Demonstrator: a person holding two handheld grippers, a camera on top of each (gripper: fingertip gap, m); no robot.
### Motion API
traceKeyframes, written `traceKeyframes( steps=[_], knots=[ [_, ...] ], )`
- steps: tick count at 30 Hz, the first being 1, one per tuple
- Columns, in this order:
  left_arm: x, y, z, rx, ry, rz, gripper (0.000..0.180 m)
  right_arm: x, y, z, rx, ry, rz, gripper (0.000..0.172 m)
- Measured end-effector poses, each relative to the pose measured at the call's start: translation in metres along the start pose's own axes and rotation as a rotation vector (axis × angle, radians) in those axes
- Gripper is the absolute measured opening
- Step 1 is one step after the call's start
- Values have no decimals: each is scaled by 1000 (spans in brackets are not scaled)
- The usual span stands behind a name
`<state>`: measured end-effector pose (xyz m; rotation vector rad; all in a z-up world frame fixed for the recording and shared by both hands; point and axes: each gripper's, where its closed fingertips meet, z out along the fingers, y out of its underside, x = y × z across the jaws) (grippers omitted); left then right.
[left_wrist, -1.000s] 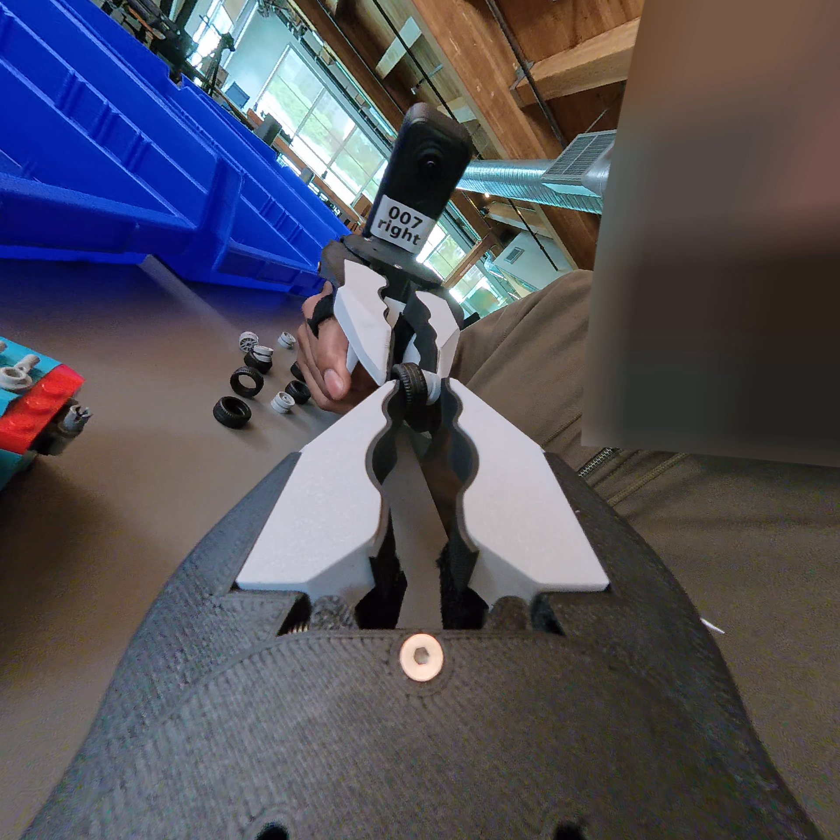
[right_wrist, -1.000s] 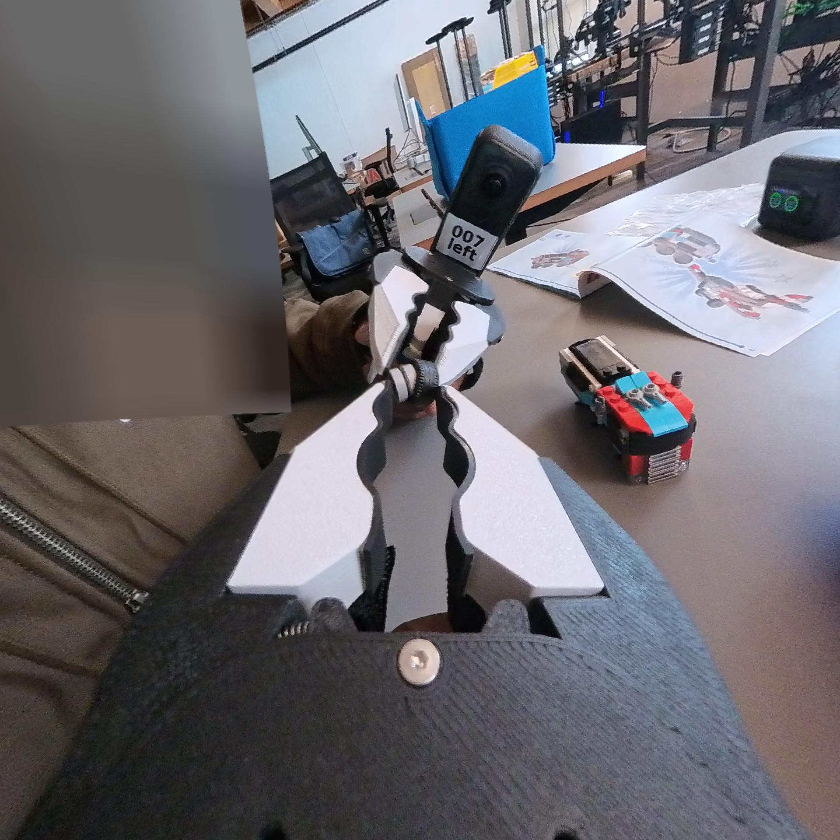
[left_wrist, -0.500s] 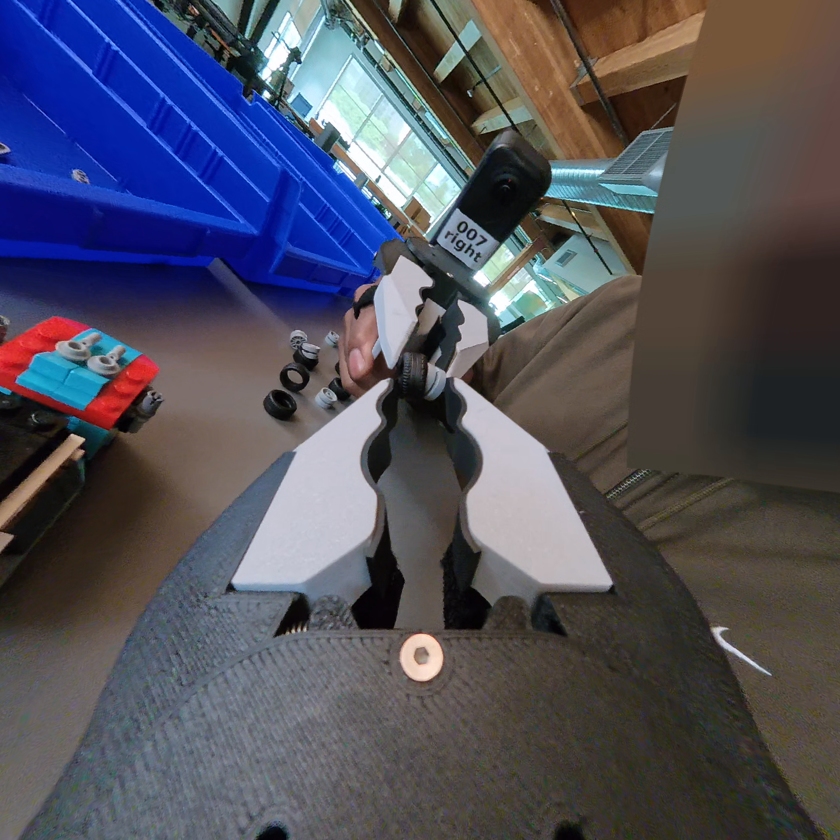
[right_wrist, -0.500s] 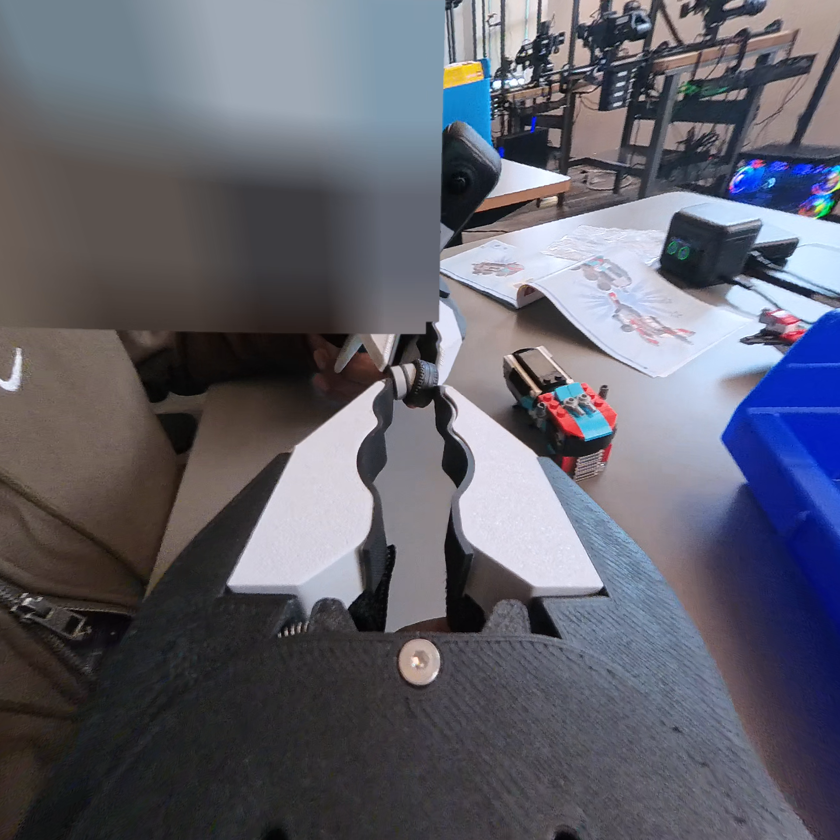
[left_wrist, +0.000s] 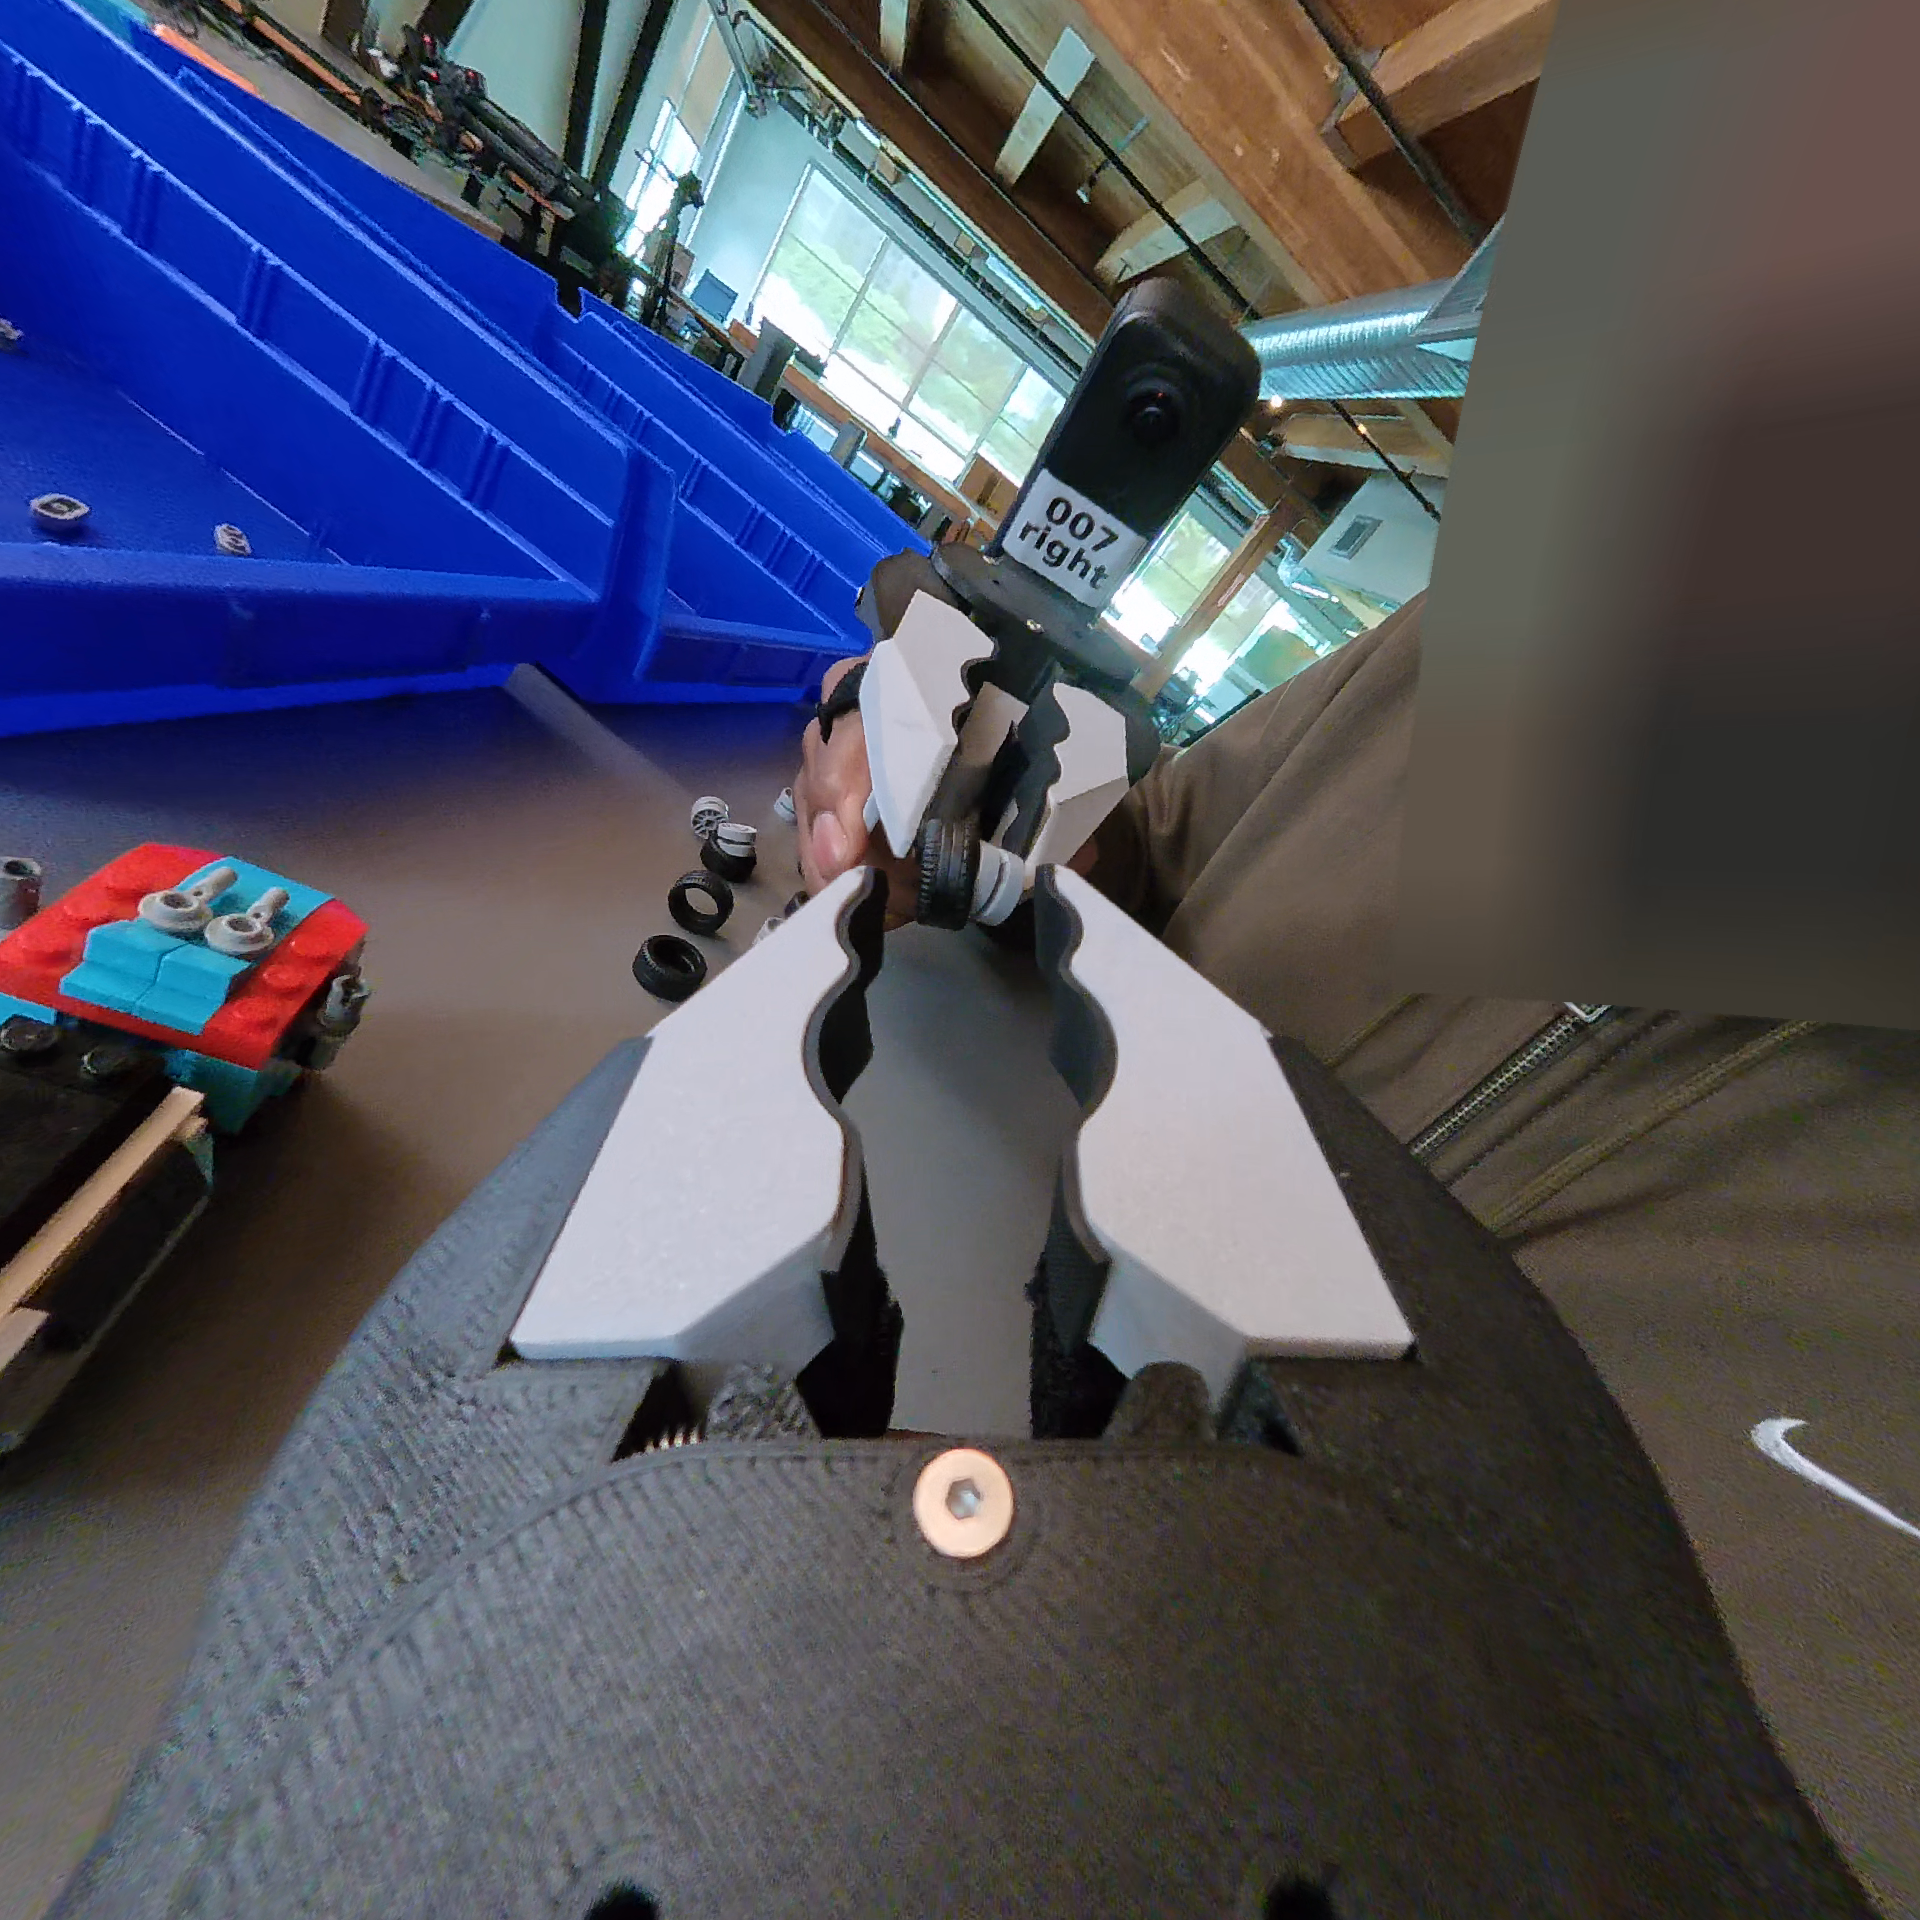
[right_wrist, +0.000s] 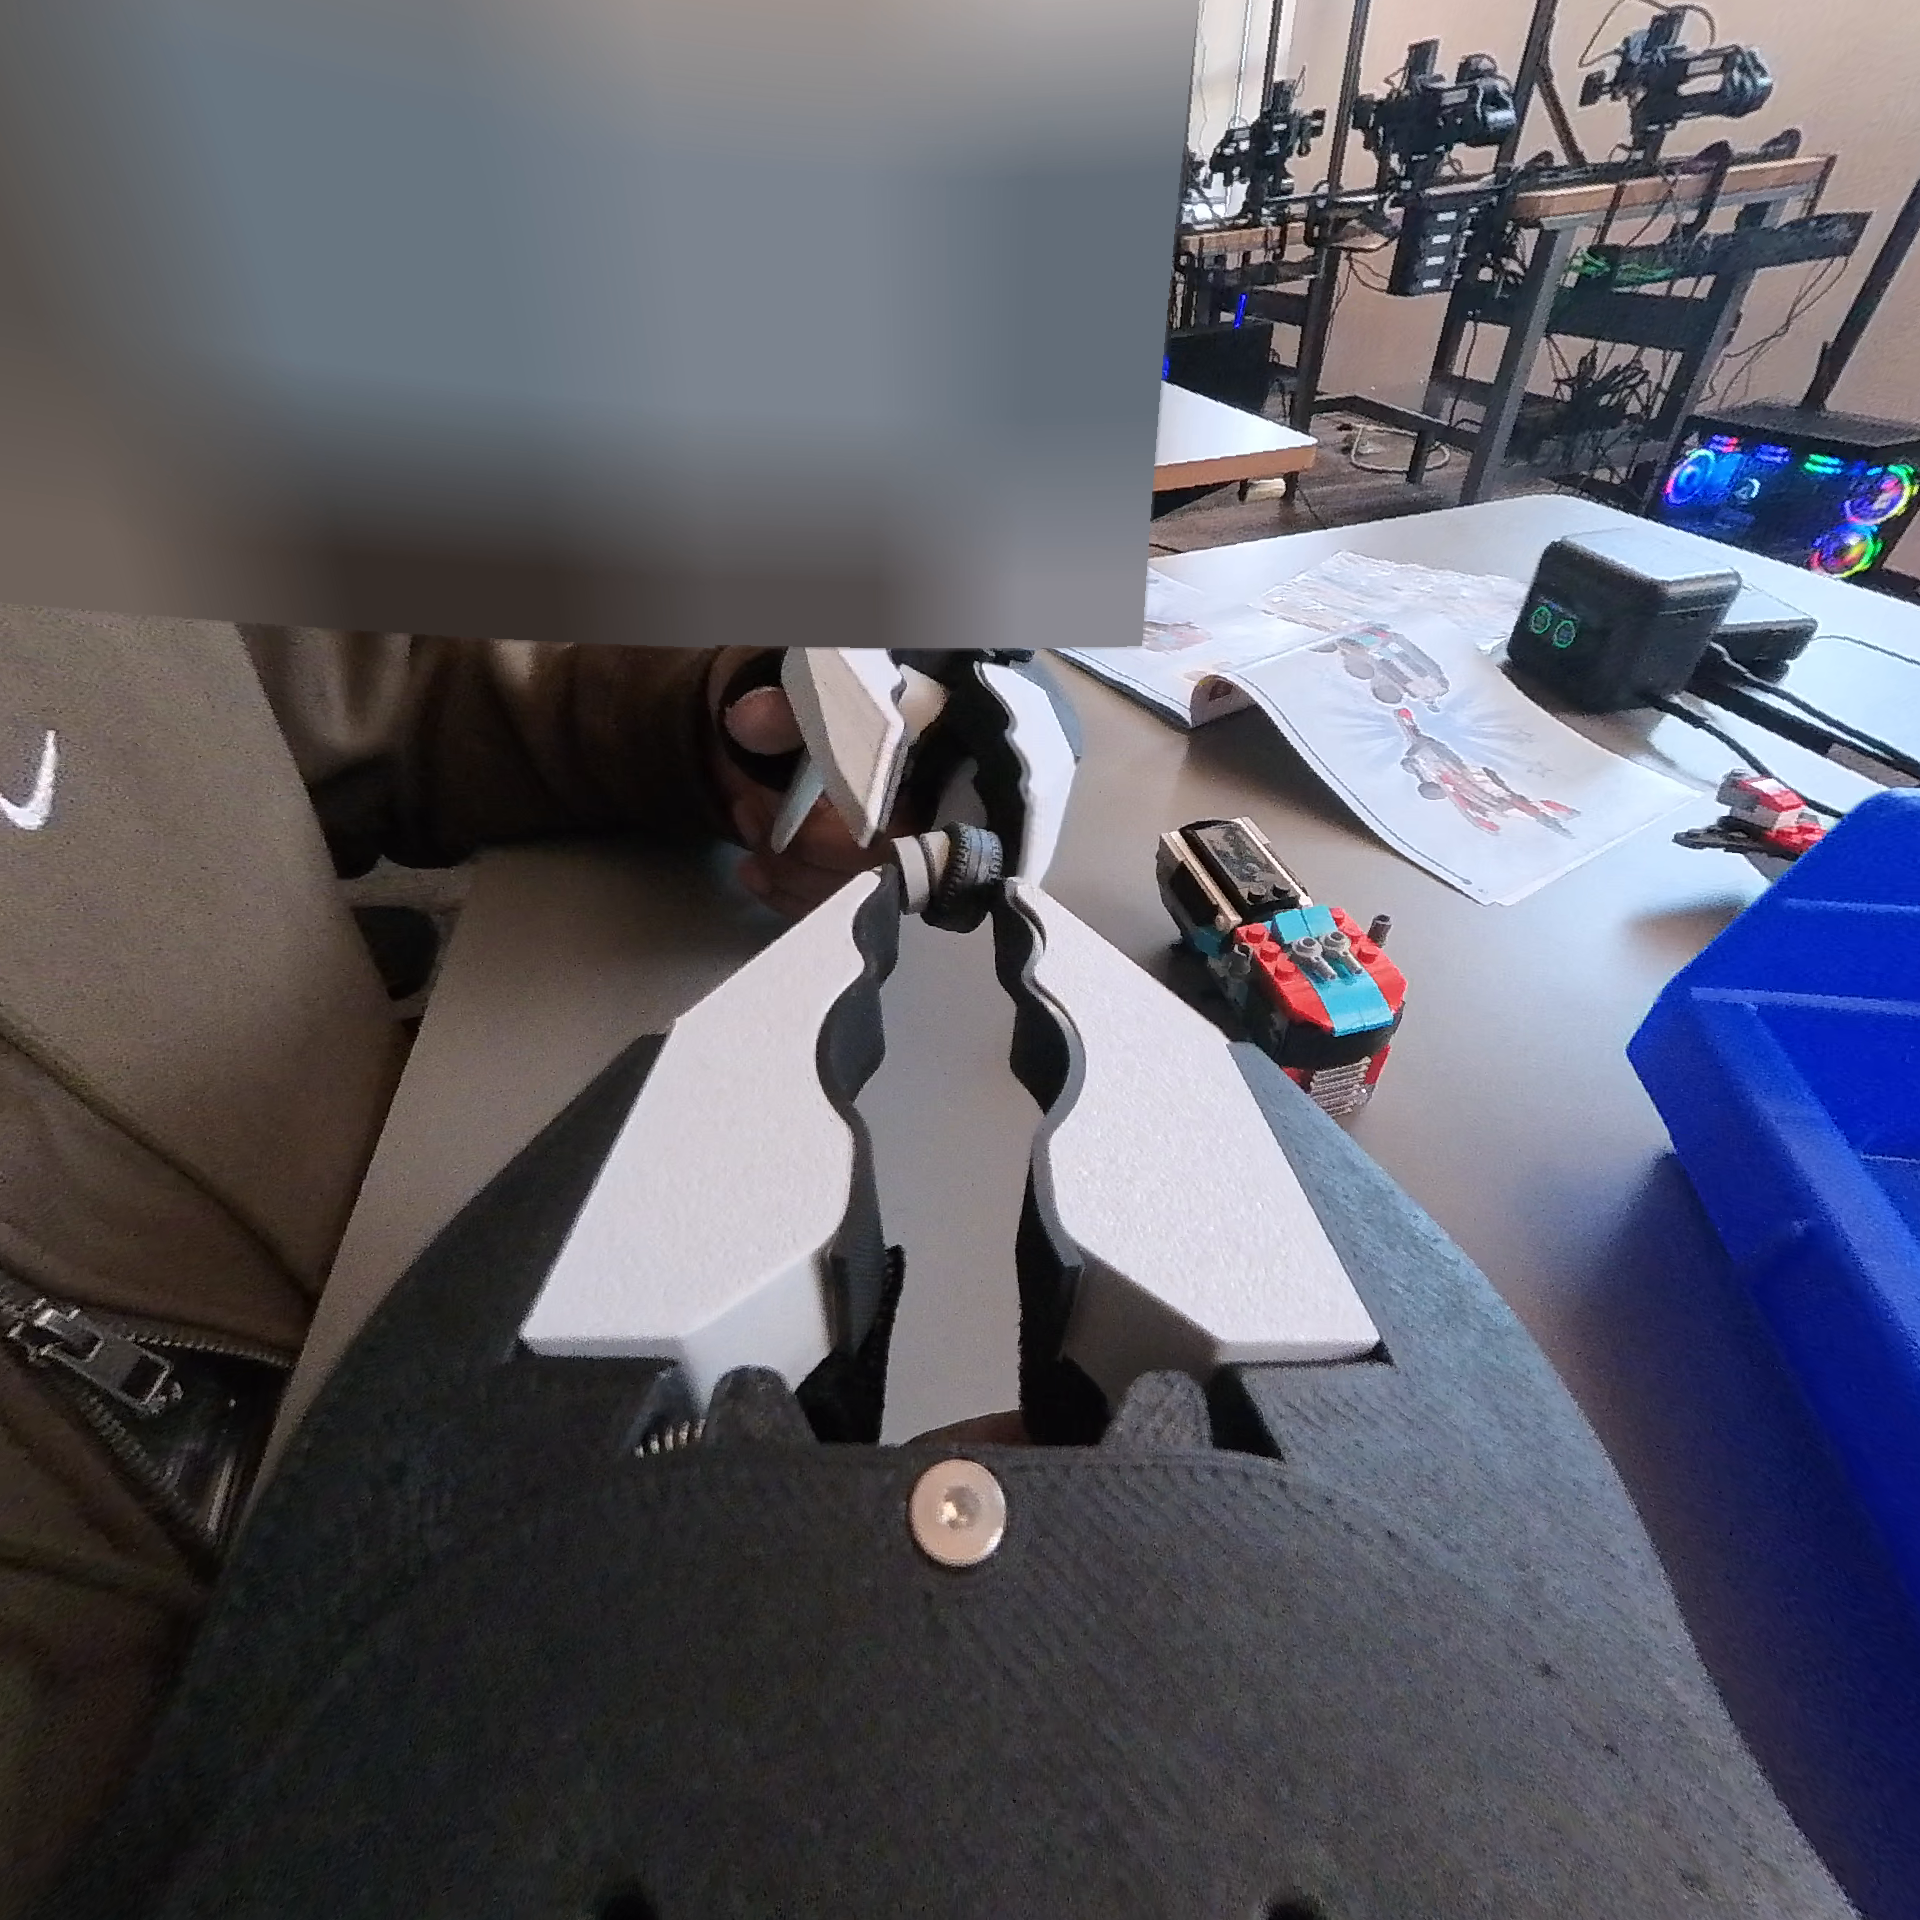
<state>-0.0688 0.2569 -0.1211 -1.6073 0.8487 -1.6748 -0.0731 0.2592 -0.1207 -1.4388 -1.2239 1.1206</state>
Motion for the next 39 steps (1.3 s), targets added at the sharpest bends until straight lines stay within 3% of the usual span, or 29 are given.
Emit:
traceKeyframes(
  steps=[3,23,30,39],
  knots=[
    [0,1,1,-11,-15,35,22,0,0,0,-3,8,-16,18],
    [-8,5,0,-63,-127,240,17,5,8,1,-45,33,-45,18],
    [6,4,2,-48,-49,242,17,-2,5,-2,-22,-54,60,31],
    [11,7,3,-58,-7,222,17,-12,0,-5,10,-181,209,26]
  ],
)
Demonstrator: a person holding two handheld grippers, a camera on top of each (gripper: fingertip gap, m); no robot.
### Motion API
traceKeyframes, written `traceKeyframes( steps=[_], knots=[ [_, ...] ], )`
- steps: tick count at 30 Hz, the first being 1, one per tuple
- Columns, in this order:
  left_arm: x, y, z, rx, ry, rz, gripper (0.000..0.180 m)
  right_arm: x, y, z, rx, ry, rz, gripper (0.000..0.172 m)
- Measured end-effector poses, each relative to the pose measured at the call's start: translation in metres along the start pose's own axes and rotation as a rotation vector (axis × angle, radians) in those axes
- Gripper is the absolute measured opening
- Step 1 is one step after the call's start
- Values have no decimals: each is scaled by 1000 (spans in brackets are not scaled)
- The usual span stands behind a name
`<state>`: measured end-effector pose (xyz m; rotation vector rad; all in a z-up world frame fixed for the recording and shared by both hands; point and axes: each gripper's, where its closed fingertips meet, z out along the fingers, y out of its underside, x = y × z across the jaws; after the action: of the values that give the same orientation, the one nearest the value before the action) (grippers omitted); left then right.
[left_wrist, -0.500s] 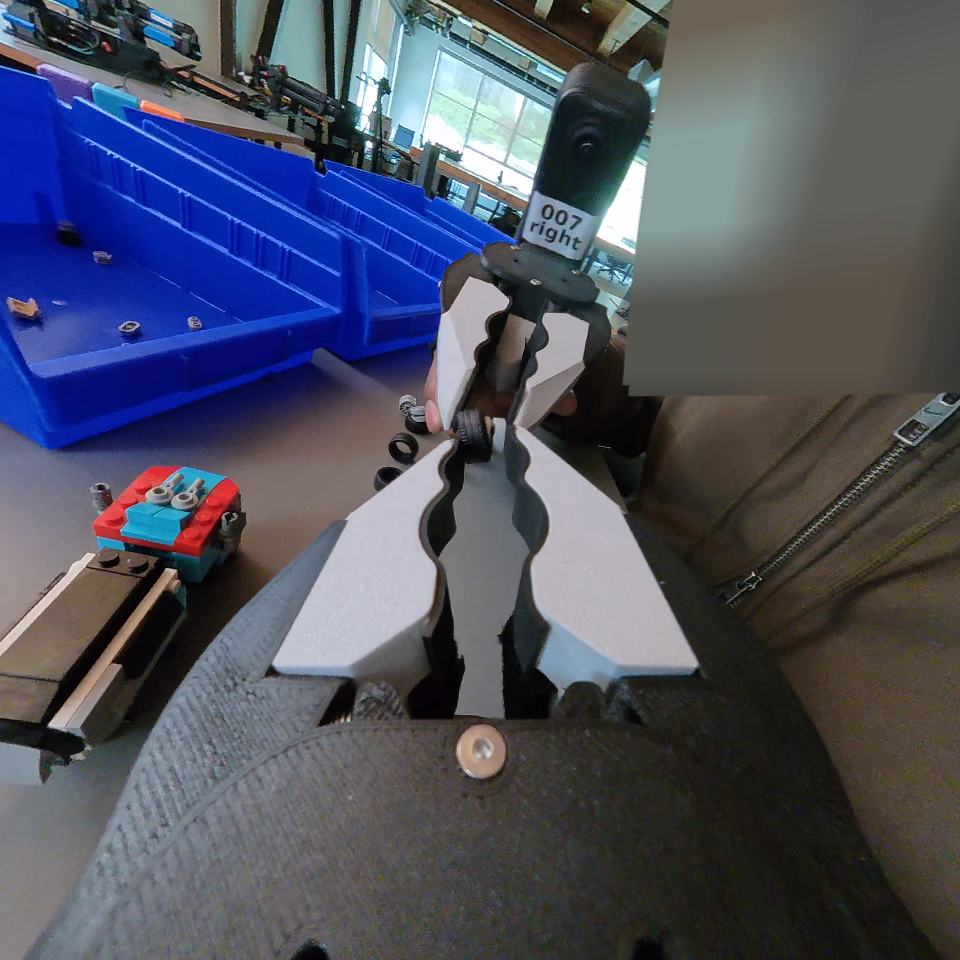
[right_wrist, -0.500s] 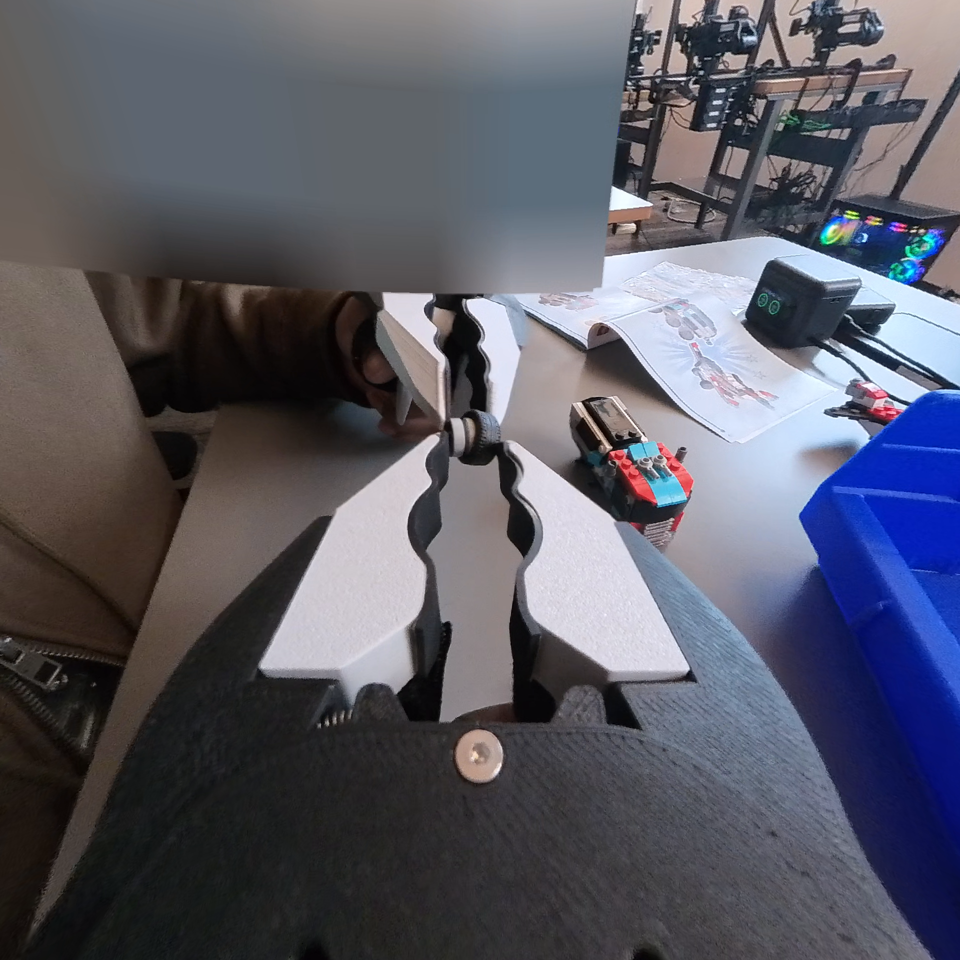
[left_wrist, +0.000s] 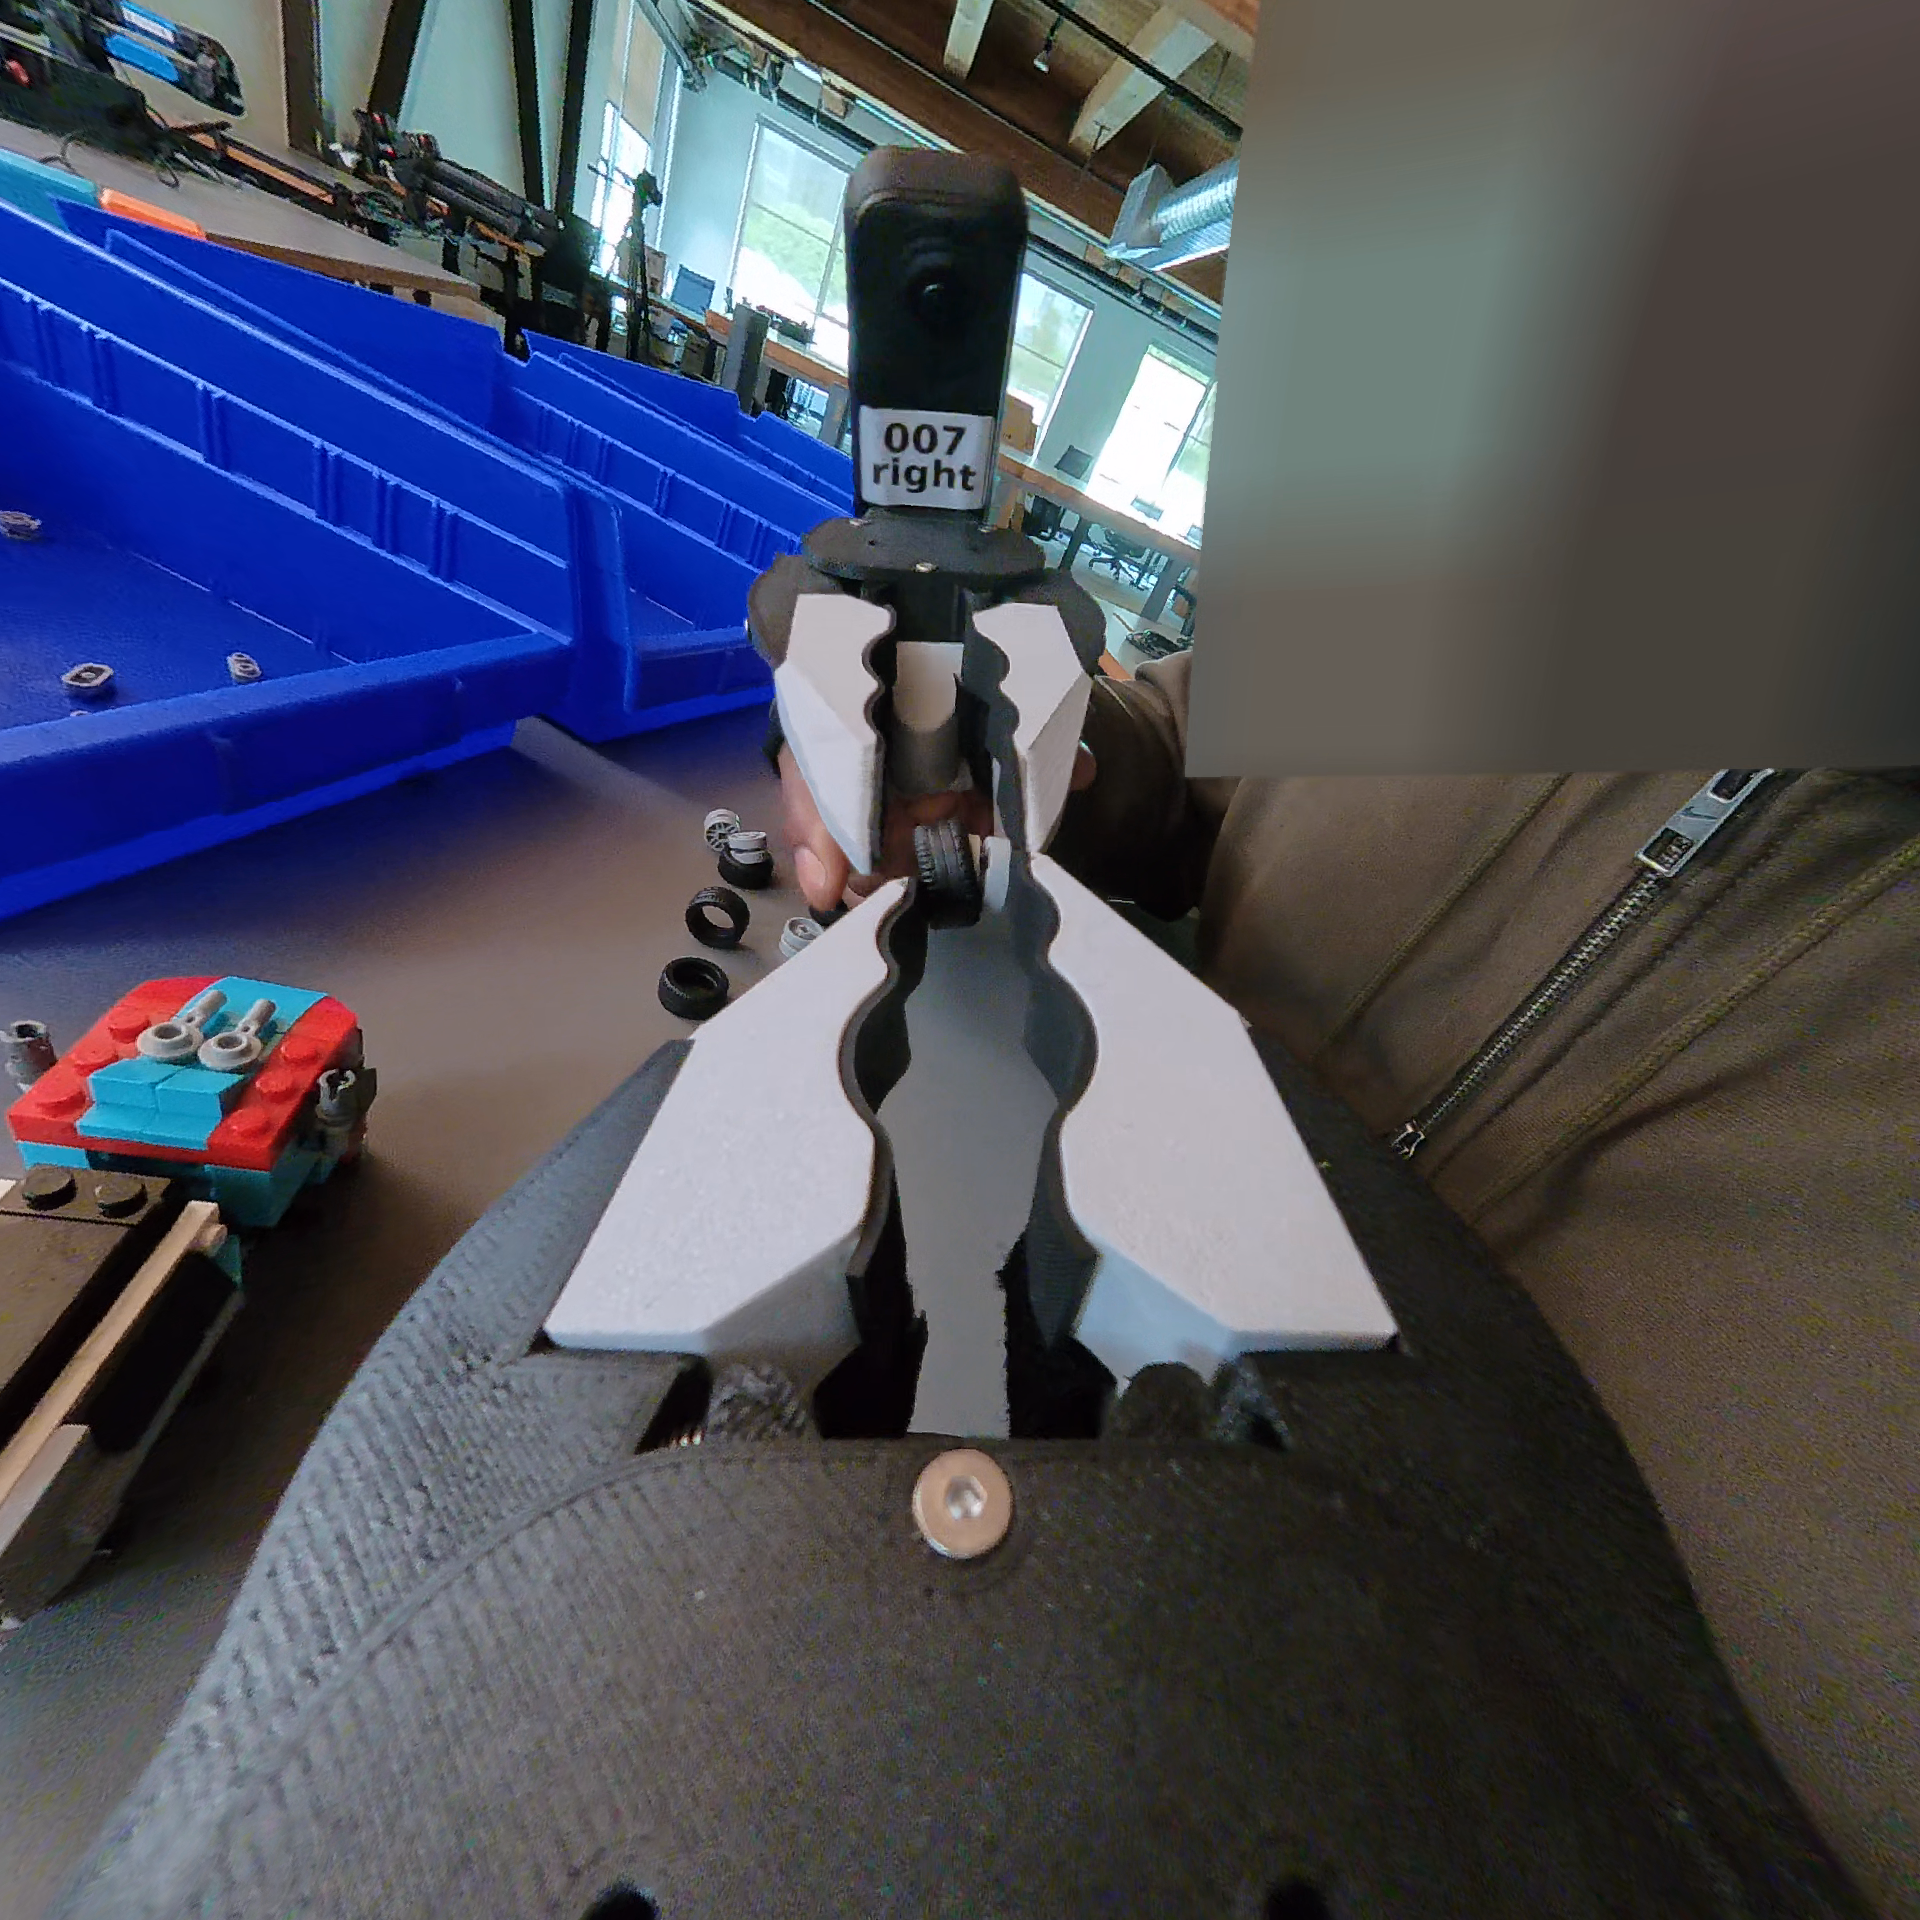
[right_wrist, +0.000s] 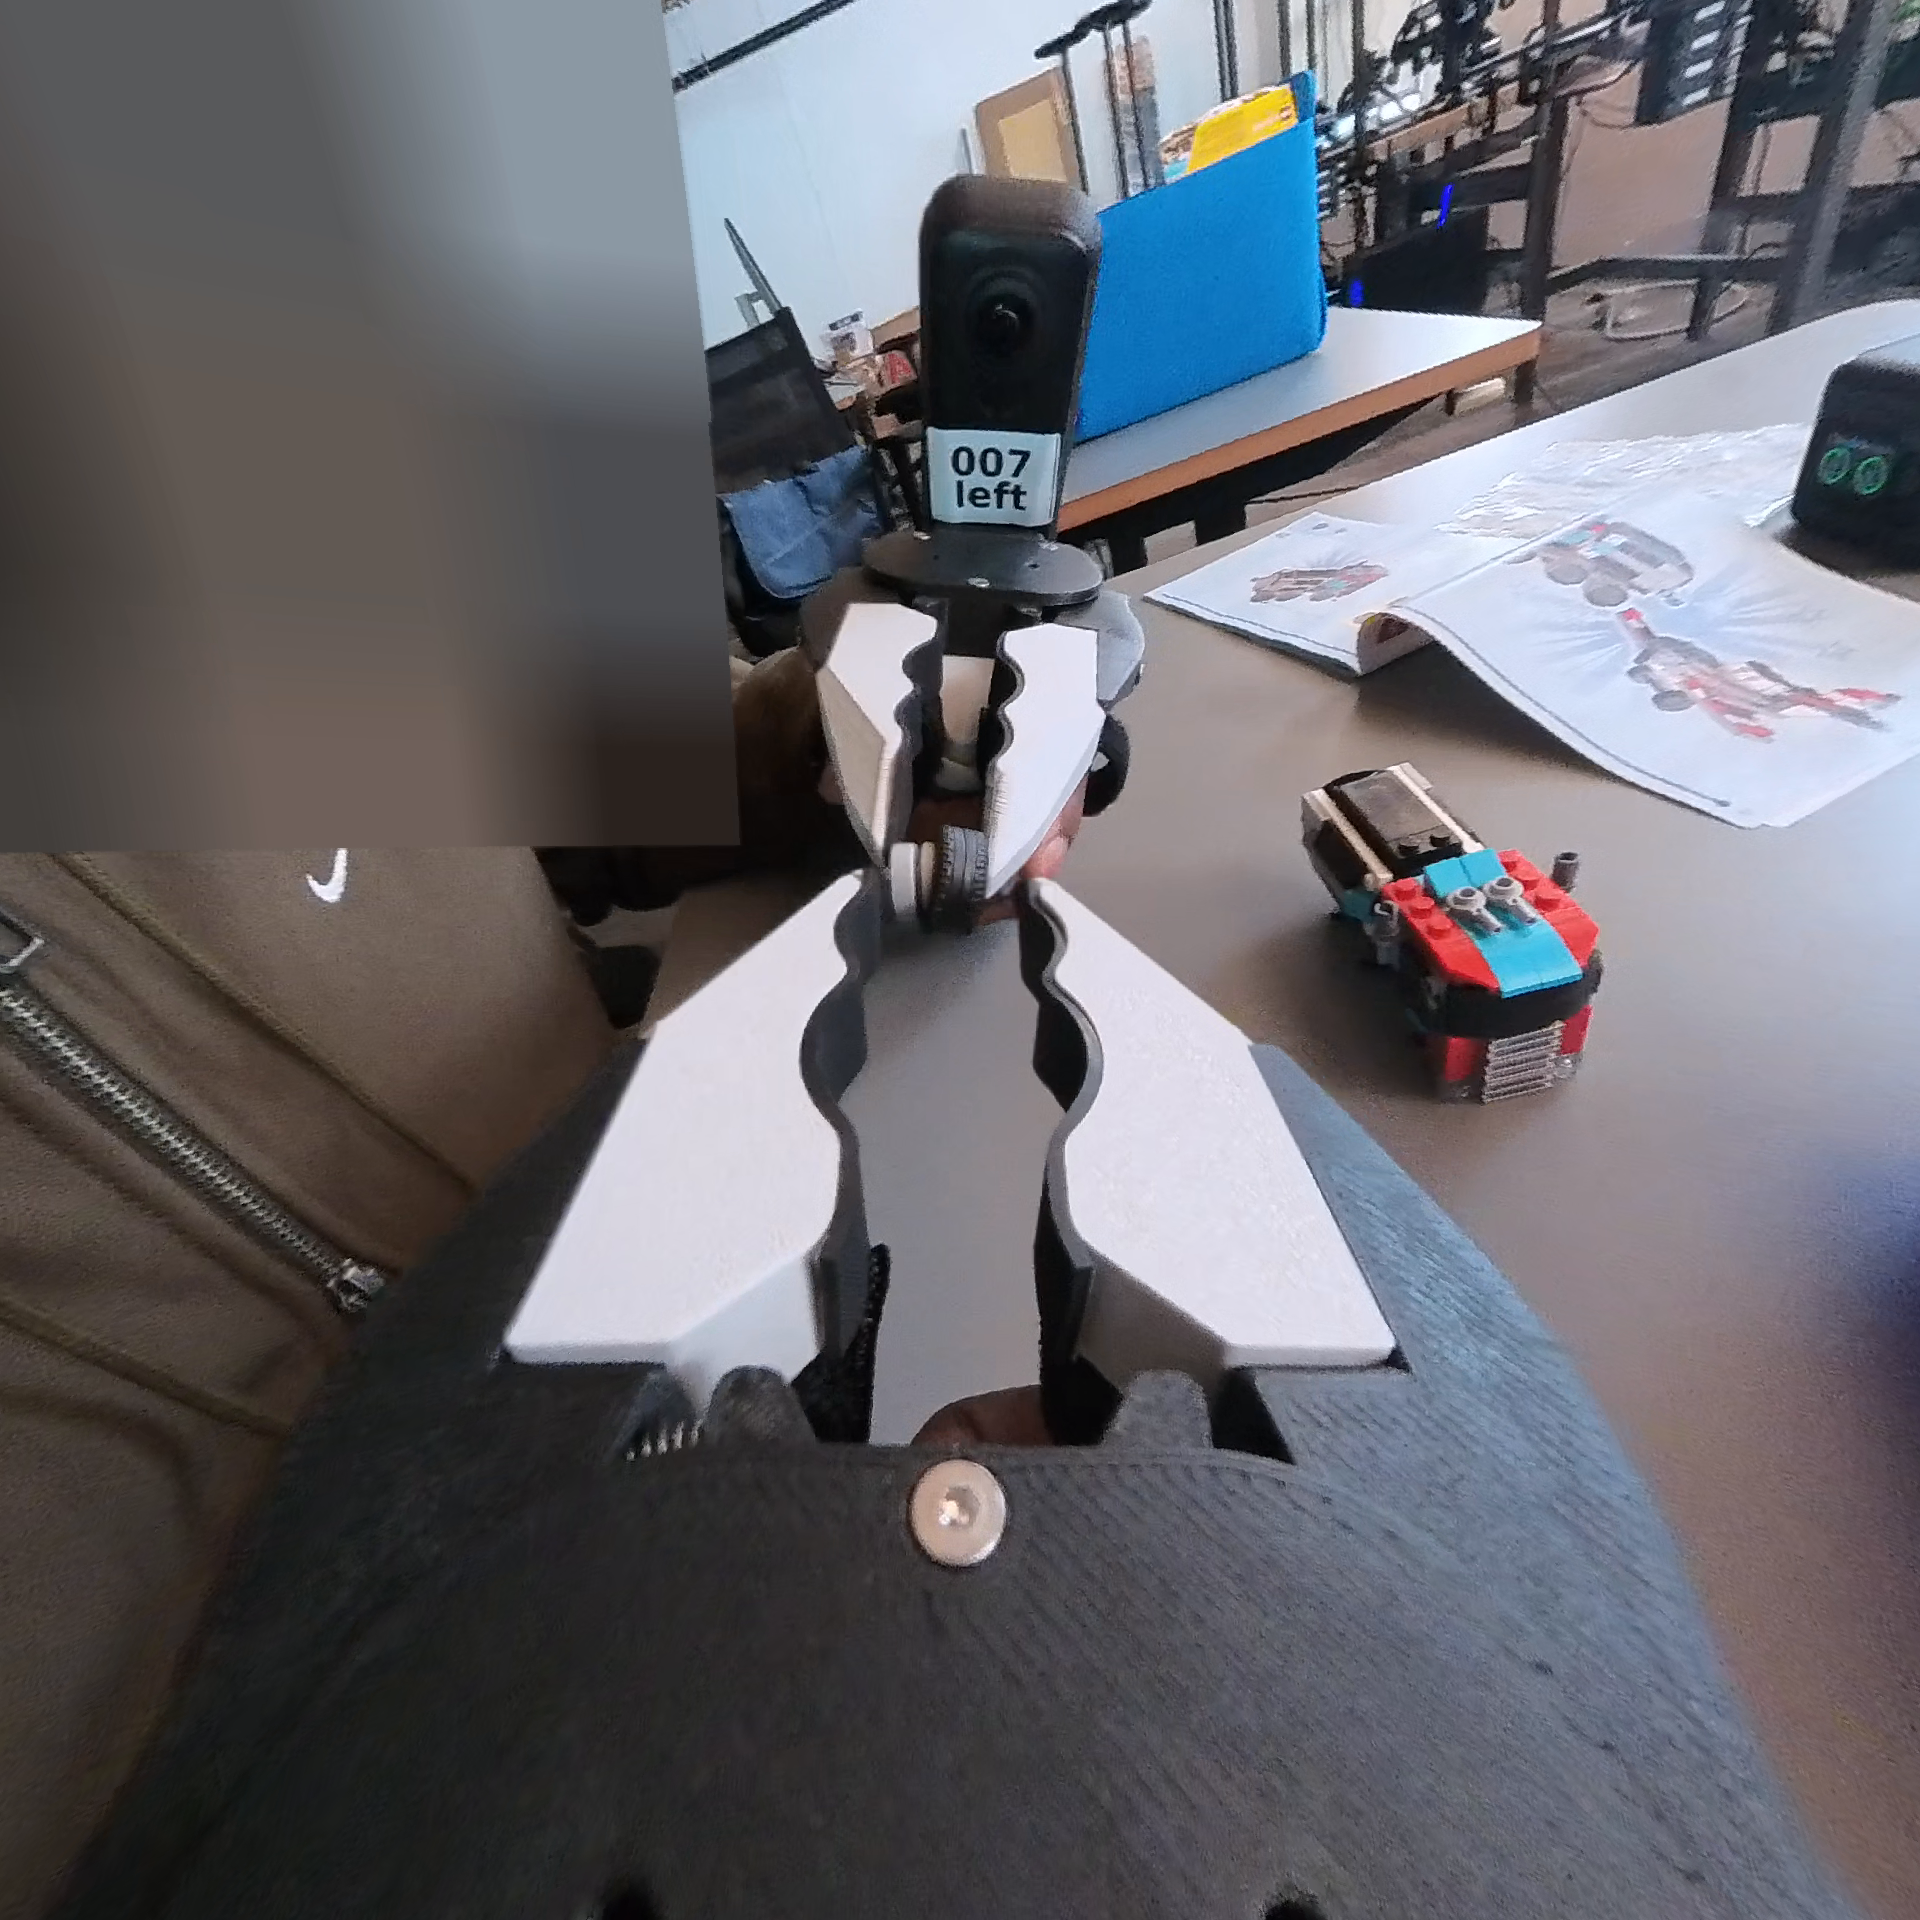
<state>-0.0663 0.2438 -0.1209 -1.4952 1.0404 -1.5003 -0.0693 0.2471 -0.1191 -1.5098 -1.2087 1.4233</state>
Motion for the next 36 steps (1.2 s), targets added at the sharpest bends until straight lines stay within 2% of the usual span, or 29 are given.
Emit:
traceKeyframes(
  steps=[3,36],
  knots=[
    [-1,1,0,-4,0,-5,17,-2,0,1,2,-9,1,18],
    [-22,4,-5,27,-38,-267,16,21,2,3,-57,296,-366,14]
  ],
)
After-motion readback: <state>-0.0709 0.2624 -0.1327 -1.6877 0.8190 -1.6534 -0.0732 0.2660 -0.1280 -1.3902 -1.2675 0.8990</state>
